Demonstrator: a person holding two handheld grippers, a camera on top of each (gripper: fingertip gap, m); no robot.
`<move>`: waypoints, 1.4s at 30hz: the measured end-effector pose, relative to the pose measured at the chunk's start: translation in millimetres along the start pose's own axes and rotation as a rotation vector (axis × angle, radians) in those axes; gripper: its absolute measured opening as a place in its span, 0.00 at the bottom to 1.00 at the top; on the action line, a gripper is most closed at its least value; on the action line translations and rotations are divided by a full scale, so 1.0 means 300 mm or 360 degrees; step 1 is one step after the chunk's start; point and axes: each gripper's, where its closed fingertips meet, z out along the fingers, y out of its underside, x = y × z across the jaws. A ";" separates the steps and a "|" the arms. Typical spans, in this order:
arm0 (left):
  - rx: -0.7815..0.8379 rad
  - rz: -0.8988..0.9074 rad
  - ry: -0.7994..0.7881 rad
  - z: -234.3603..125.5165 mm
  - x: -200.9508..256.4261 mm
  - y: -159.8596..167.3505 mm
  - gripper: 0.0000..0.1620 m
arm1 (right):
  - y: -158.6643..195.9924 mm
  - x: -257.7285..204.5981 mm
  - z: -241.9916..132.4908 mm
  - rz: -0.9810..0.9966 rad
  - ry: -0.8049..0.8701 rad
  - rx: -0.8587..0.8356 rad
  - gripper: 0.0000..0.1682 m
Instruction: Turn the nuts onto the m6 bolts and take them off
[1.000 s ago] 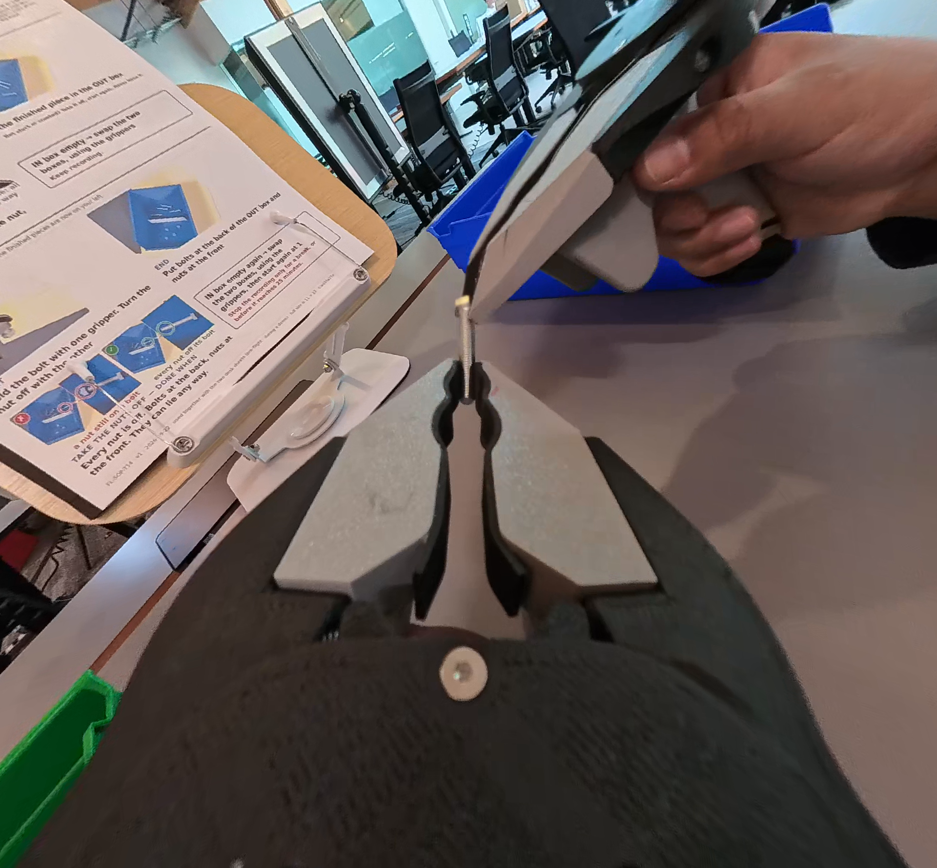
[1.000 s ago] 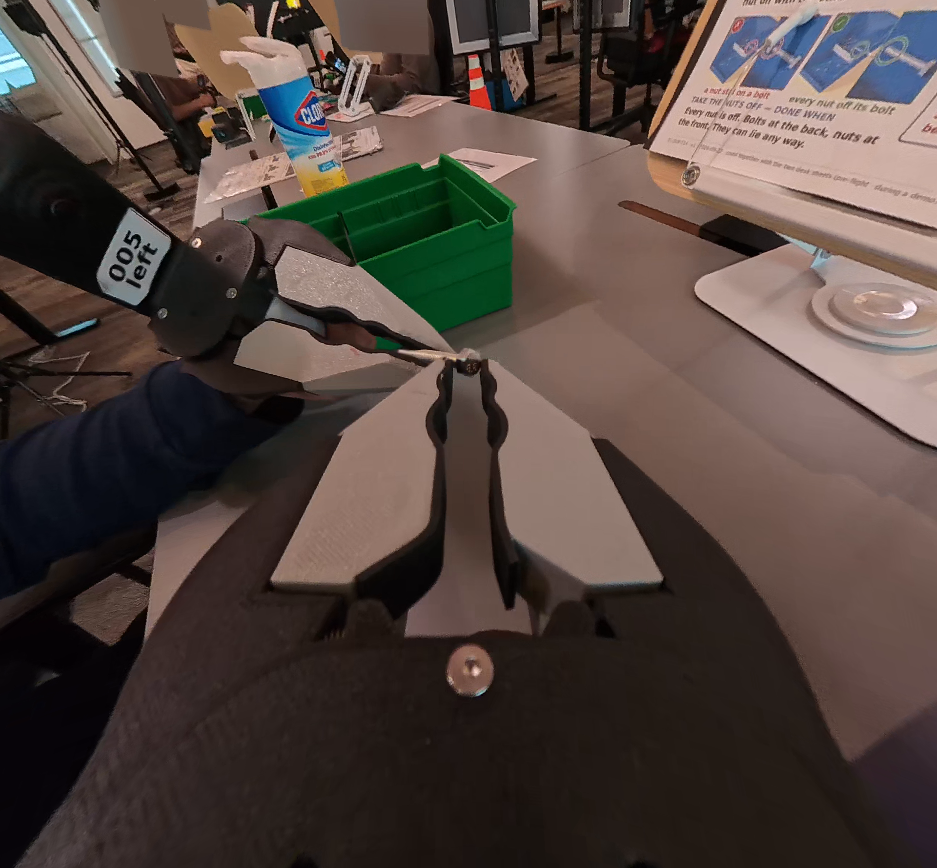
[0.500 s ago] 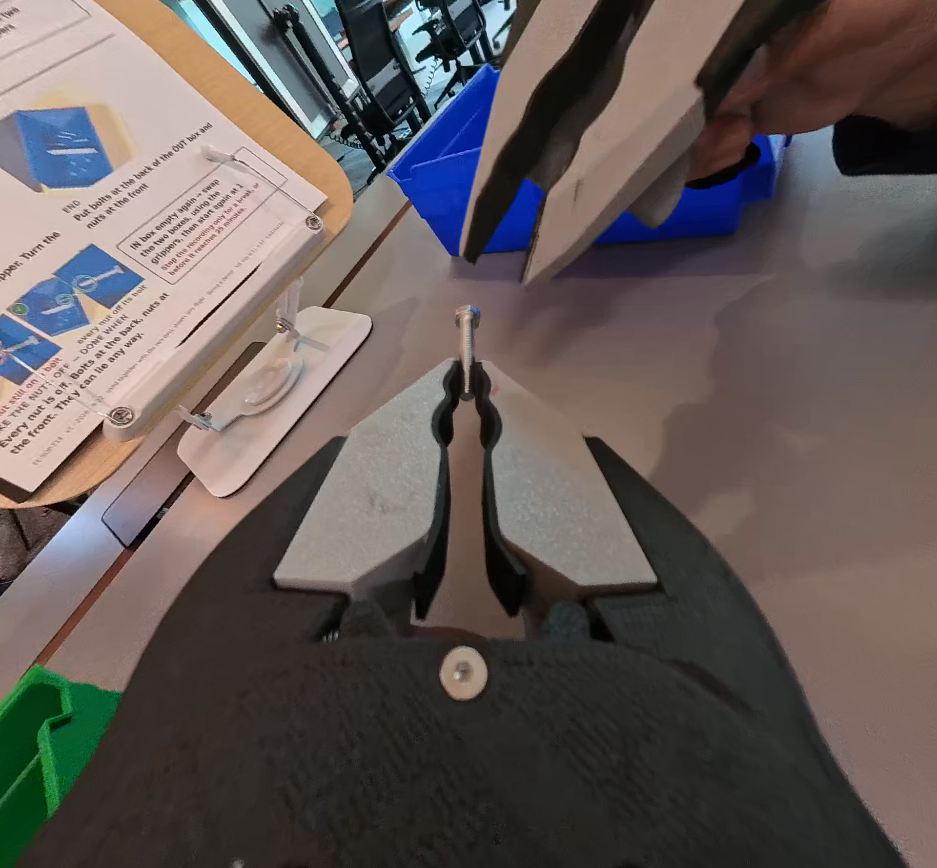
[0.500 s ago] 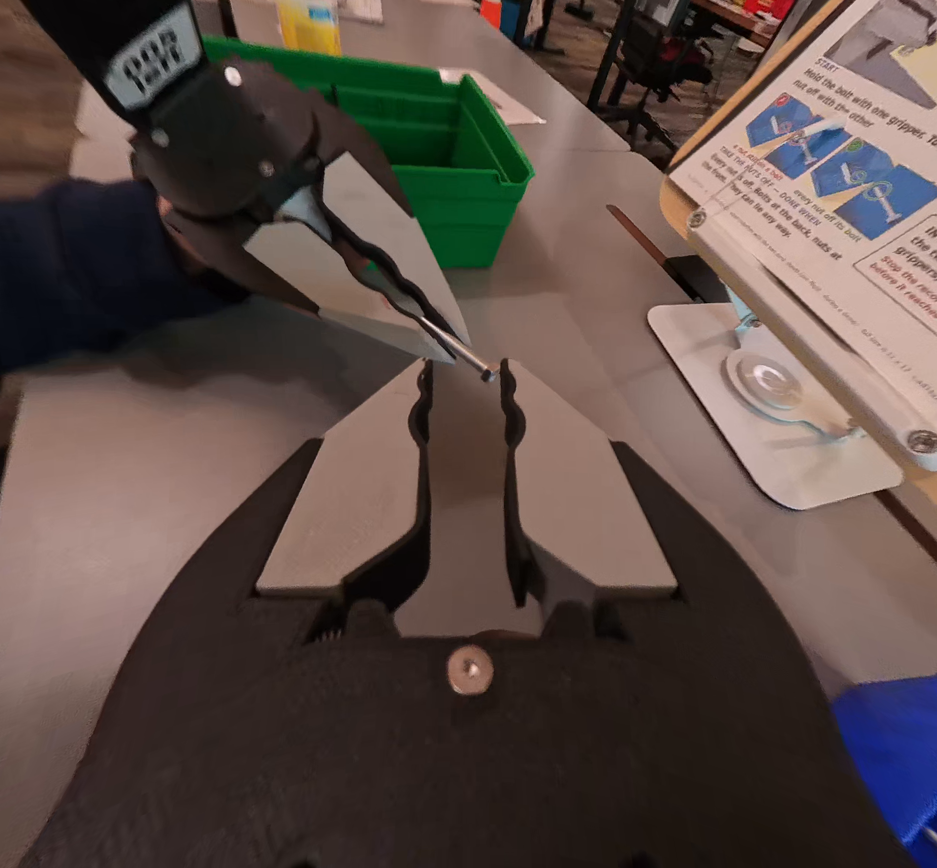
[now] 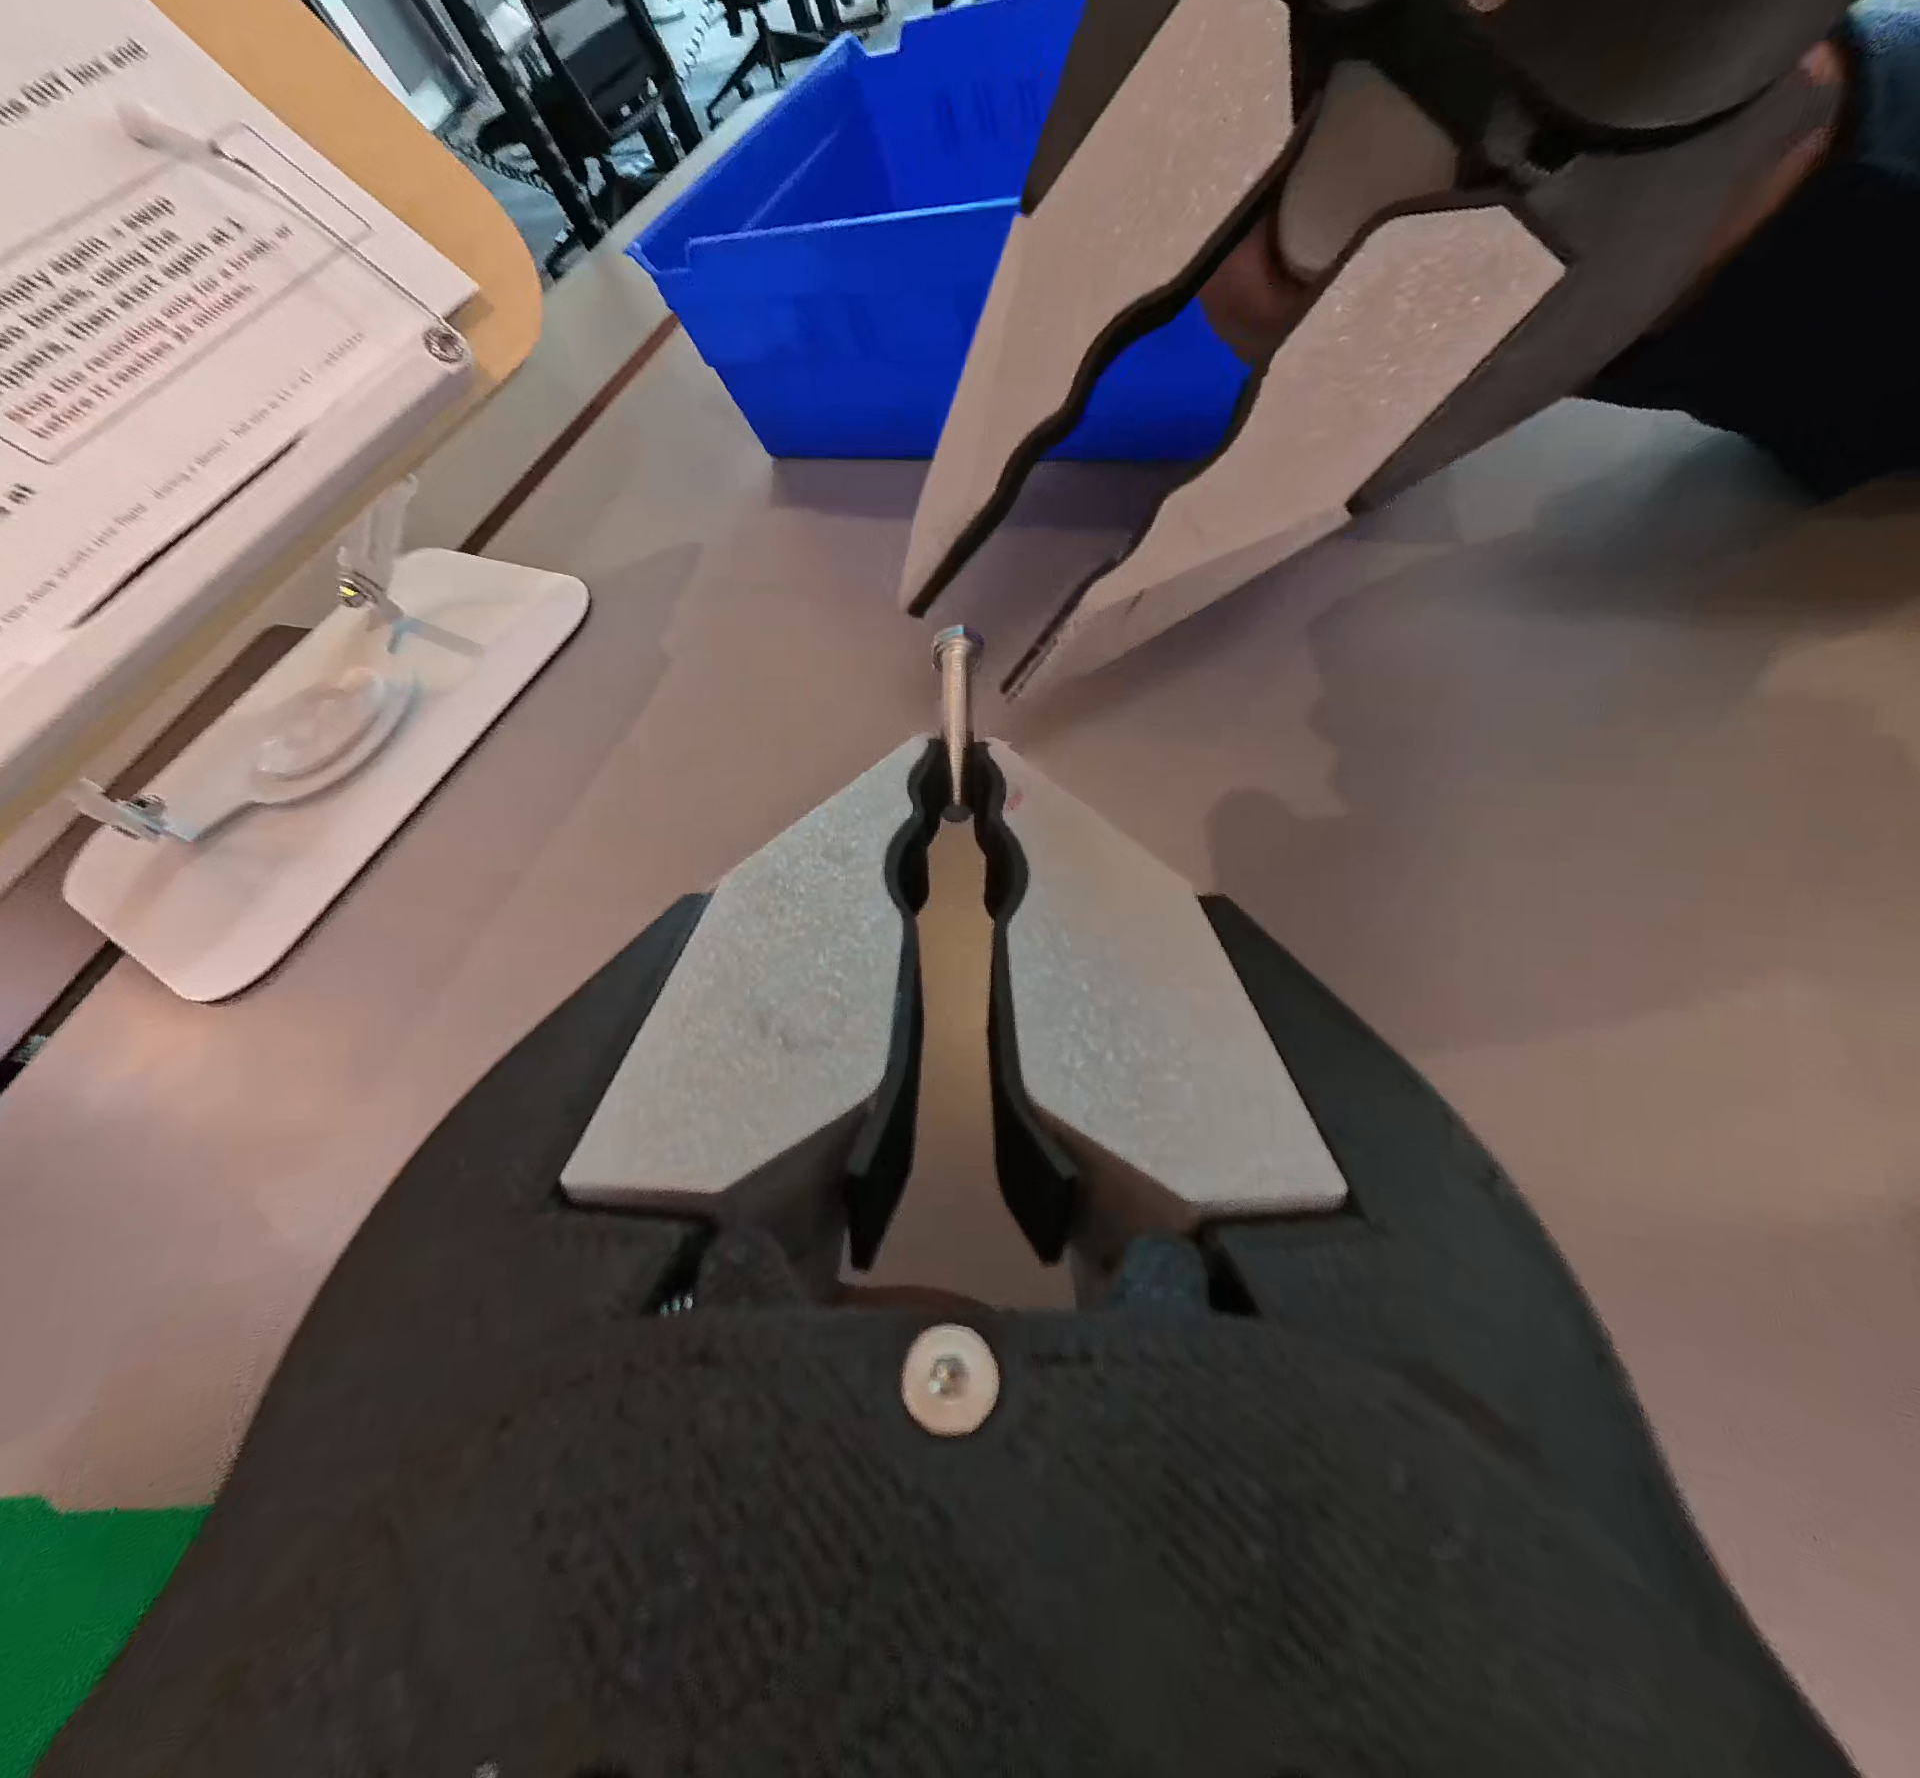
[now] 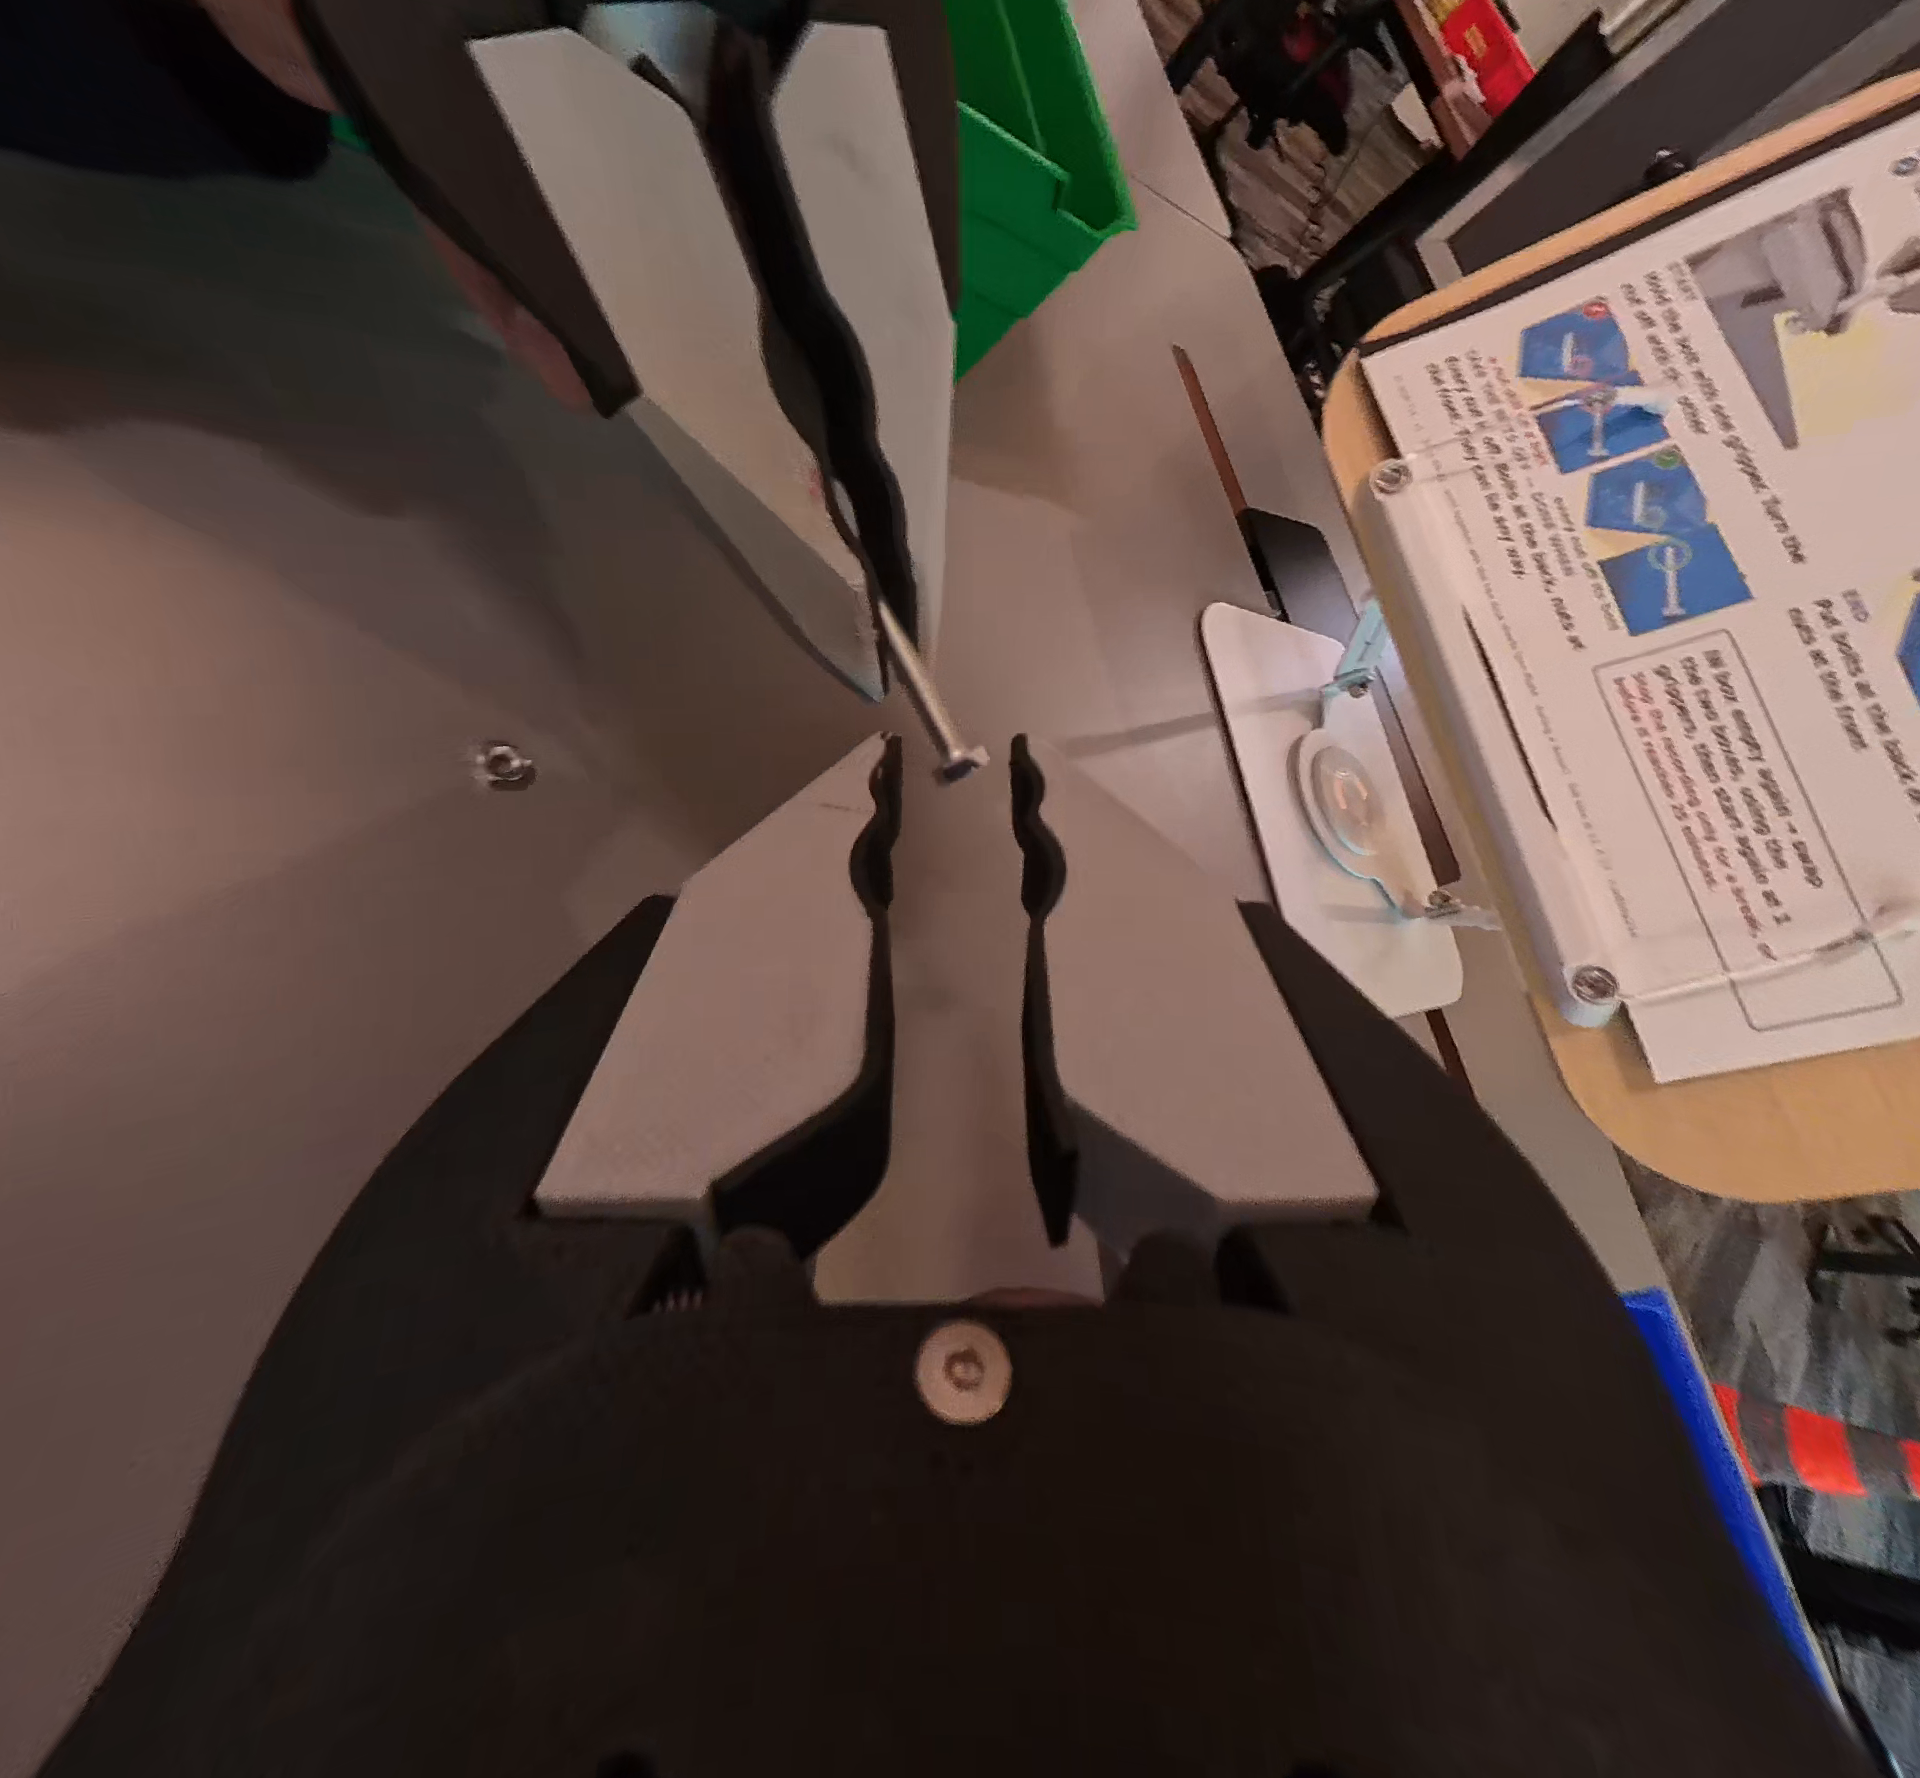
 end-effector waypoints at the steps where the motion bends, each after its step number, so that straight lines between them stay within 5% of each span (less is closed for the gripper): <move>1: -0.0008 -0.0019 0.0027 0.002 0.008 0.002 0.01 | 0.001 -0.014 0.002 -0.0014 -0.0030 0.0000 0.10; 11: 0.0112 -0.0203 0.0202 -0.023 0.043 -0.040 0.02 | 0.020 -0.046 0.017 0.0132 -0.0177 -0.0014 0.05; 20: 0.0566 -0.0241 0.0213 -0.078 0.051 -0.200 0.00 | -0.110 -0.060 -0.040 0.0687 -0.0560 0.0411 0.04; 42: 0.0227 -0.0152 0.0269 0.024 0.115 -0.095 0.12 | 0.030 -0.173 0.041 0.0407 -0.0556 -0.0117 0.04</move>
